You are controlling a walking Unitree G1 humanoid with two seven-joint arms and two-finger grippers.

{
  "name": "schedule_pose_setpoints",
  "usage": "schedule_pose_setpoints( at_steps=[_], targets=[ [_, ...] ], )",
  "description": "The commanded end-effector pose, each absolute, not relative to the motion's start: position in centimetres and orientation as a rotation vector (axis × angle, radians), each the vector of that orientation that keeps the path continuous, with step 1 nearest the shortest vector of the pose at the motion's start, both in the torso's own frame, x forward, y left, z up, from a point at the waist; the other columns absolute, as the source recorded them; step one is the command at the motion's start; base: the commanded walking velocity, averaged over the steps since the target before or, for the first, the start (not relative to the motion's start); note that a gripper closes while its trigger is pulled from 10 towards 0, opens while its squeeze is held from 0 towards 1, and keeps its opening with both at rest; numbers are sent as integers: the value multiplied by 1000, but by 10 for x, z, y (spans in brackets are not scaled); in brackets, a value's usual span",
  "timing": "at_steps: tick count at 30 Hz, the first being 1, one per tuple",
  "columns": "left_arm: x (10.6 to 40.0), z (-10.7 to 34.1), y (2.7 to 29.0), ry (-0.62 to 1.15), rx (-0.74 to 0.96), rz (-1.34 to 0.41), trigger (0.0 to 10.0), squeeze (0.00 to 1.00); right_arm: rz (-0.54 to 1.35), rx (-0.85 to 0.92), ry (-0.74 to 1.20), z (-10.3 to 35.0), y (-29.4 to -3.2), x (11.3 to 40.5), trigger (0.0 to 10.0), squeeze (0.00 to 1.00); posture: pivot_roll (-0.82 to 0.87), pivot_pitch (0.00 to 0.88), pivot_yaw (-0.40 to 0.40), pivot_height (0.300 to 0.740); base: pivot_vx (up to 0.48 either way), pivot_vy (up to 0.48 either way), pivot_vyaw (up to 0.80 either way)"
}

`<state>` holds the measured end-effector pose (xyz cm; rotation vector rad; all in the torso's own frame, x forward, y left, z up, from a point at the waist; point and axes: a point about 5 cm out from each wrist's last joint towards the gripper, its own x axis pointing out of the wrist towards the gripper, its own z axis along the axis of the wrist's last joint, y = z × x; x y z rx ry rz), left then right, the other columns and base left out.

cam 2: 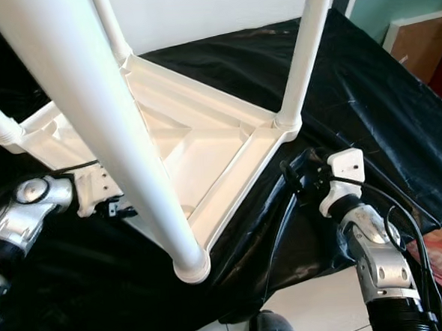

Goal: Building children table

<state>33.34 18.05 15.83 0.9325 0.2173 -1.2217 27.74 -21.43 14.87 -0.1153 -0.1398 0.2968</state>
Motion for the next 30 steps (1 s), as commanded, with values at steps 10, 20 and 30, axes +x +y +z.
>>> schedule_pose_setpoints(
  at_steps=[10, 20, 30],
  targets=[
    [343, 149, 185, 443, 865, -1333, 3373, 0, 300, -118, -130, 147, -209, 277, 10000, 0, -34, 144, 70, 740, 0, 0, 0],
    [348, 155, 173, 431, 767, -1399, 0, 0, 275, -113, -138, 147, -210, 274, 10000, 0, -46, 140, 93, 740, 0, 0, 0],
    [347, 146, 162, 420, 734, -1439, 0, 0, 261, -107, -142, 145, -208, 272, 10000, 0, -58, 135, 110, 740, 0, 0, 0]
  ],
)
